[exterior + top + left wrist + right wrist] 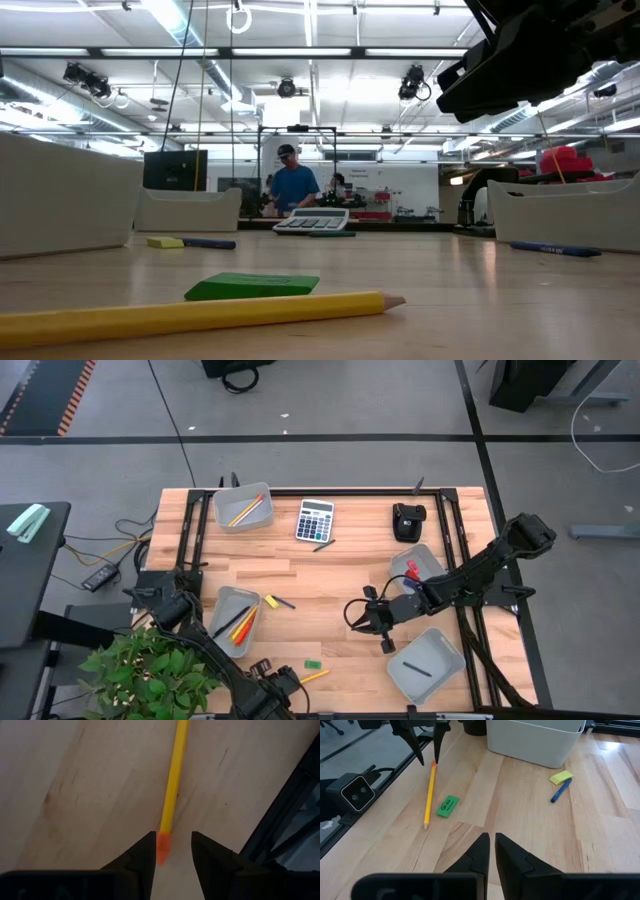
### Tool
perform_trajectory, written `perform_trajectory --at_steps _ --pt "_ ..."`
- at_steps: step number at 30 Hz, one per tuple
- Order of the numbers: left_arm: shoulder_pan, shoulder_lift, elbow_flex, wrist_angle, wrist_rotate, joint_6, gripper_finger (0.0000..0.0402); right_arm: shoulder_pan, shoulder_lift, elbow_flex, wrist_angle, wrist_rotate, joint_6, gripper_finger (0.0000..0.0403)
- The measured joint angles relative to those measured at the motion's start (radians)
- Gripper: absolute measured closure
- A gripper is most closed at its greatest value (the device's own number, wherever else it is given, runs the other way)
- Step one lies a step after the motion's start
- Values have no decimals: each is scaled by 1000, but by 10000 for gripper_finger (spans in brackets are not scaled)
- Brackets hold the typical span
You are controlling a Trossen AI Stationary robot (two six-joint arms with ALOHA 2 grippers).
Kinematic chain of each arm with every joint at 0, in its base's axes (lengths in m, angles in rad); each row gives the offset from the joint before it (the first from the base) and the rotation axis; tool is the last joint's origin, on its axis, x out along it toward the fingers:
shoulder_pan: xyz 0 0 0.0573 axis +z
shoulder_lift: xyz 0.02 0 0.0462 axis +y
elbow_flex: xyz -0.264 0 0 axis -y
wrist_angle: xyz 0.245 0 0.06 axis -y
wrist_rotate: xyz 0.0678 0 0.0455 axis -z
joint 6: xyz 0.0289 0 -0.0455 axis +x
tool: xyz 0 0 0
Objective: Sort crayons/erasers/pens/pencils in bins
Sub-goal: Put the yellow pencil into top left the gray bin
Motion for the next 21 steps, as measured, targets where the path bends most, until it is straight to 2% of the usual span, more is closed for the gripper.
perform_trajectory --at_steps 21 --pt "2 0 0 4 0 -32 286 0 0 0 0 0 0 365"
